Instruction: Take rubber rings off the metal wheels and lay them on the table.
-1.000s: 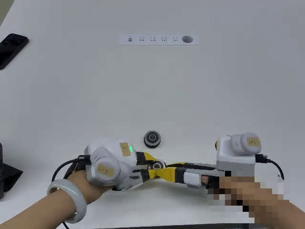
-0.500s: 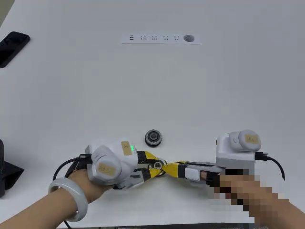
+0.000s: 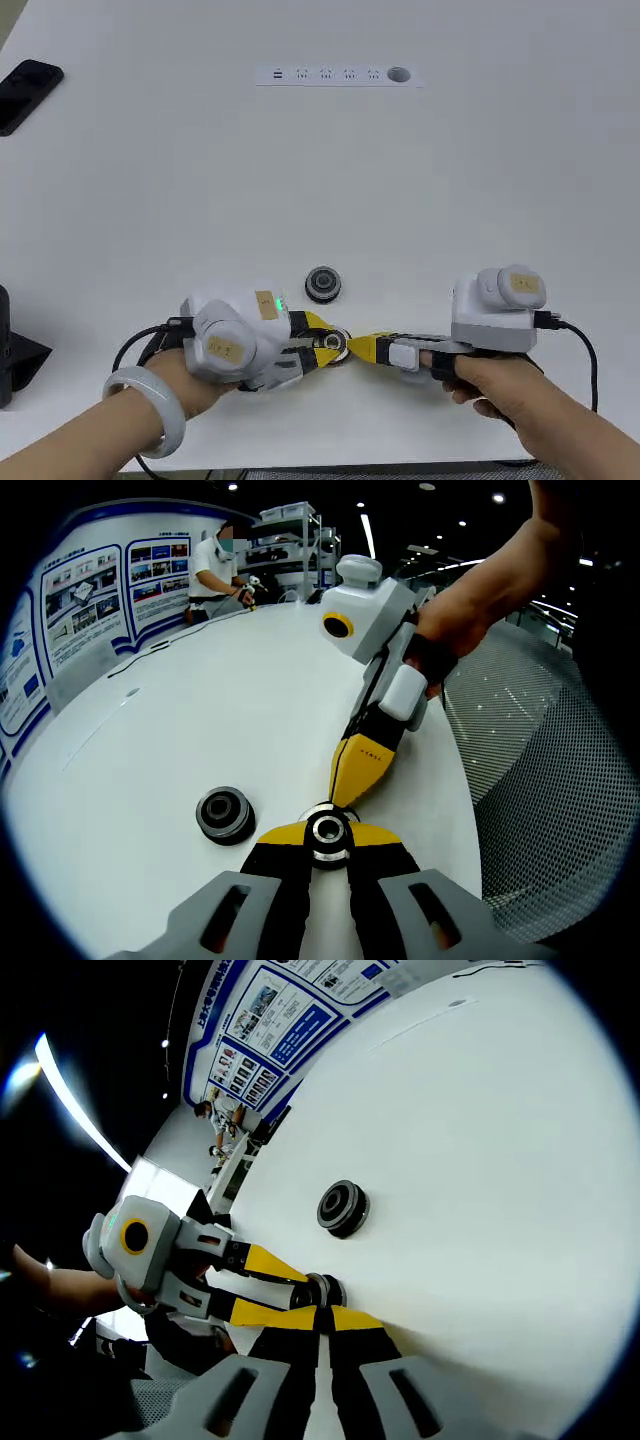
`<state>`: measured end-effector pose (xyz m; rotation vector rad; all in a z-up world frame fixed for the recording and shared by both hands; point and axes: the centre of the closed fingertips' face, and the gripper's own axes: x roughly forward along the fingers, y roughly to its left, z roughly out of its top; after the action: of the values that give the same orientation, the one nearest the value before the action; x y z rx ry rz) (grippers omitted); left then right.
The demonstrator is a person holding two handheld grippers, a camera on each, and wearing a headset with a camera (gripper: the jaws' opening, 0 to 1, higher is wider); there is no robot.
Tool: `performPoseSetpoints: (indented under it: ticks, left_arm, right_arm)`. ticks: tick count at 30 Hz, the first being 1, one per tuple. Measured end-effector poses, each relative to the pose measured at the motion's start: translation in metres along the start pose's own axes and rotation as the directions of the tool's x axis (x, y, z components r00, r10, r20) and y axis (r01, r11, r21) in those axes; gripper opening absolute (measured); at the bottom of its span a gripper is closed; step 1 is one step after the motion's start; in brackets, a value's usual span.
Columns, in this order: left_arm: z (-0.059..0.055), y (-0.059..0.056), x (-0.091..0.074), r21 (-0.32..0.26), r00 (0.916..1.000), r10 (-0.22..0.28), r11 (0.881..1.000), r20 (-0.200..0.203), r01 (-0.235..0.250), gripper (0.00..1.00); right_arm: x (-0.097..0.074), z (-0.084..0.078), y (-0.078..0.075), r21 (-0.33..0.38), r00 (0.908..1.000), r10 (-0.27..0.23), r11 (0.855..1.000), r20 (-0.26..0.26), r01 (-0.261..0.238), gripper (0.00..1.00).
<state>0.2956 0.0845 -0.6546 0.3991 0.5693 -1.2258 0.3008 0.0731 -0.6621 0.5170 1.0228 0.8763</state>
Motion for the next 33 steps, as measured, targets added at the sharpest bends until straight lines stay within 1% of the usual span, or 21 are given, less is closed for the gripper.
performPoseSetpoints:
  ticks: [5,7,12,25,28,31,32,33]
  left_arm:
    - [0.001,0.0,0.0,0.0,1.0,-0.001,1.0,0.0,0.001,0.13]
    - [0.0,0.0,0.0,0.0,1.0,-0.001,1.0,0.001,0.001,0.13]
    - [0.0,0.0,0.0,0.0,1.0,-0.002,1.0,0.001,0.002,0.13]
    - [0.001,0.0,-0.001,0.0,1.0,-0.001,1.0,-0.001,0.001,0.13]
    - [0.001,0.0,-0.001,0.002,1.0,-0.001,1.0,-0.001,0.001,0.13]
    - [0.0,0.0,-0.001,0.003,1.0,-0.003,1.0,0.0,0.003,0.13]
    - [0.0,0.0,-0.001,0.003,1.0,-0.003,1.0,0.0,0.003,0.13]
    - [0.0,0.0,-0.001,0.003,1.0,-0.004,1.0,0.0,0.004,0.13]
  right_arm:
    - [-0.001,0.002,-0.001,-0.005,1.0,0.0,1.0,0.007,0.0,0.02]
    - [-0.001,0.002,0.0,-0.02,1.0,-0.003,1.0,0.004,0.003,0.02]
    - [-0.002,0.003,0.0,-0.027,0.9999,-0.006,1.0,0.013,0.006,0.02]
    - [0.001,0.005,0.01,-0.023,0.9996,0.021,1.0,0.02,-0.02,0.01]
    - [0.002,0.005,0.013,-0.025,0.9993,0.033,0.999,0.02,-0.033,0.01]
    - [0.004,0.008,0.02,-0.024,0.9978,0.06,0.998,0.028,-0.059,0.01]
    - [0.005,0.014,0.033,-0.014,0.991,0.118,0.993,0.063,-0.117,0.01]
    - [0.004,0.016,0.033,-0.002,0.9922,0.107,0.994,0.064,-0.107,0.01]
